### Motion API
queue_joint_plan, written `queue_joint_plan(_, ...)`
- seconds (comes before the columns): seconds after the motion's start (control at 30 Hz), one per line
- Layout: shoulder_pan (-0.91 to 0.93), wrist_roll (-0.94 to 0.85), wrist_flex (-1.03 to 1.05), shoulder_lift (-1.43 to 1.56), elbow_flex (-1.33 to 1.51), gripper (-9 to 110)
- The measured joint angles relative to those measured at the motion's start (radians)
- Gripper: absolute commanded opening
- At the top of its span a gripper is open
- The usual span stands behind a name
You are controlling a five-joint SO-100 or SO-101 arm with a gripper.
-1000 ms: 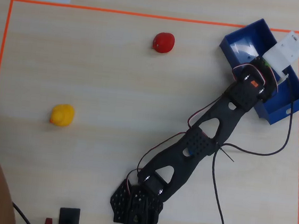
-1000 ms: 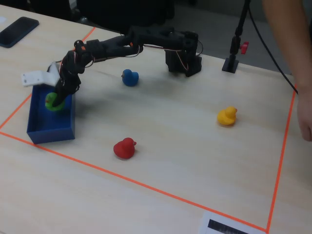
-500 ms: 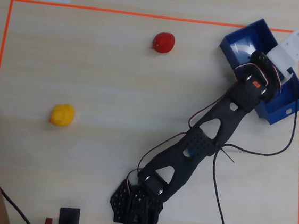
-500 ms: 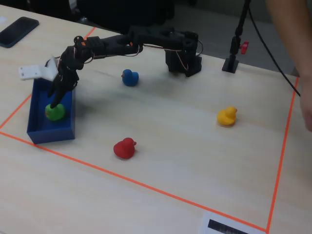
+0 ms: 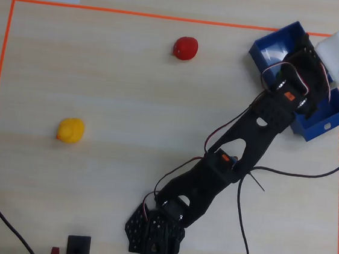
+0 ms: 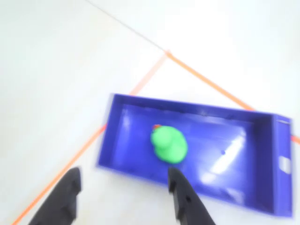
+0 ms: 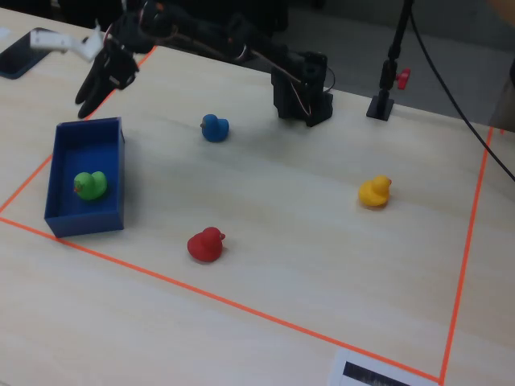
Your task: Grasp green duck and put it into box.
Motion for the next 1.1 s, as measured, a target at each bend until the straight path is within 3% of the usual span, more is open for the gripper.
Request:
queue_joint_plan(0.4, -0.334, -0.158, 0.153, 1.062, 1.147, 12)
queue_joint_plan(0.73, -0.508, -0.370, -0.176, 1.663, 2.174, 11)
queue_joint_plan(0.93, -0.603, -0.387, -0.176, 1.937, 2.563, 11)
queue_joint_plan(1.1, -0.643, -0.383, -0.066, 2.154, 2.712, 10)
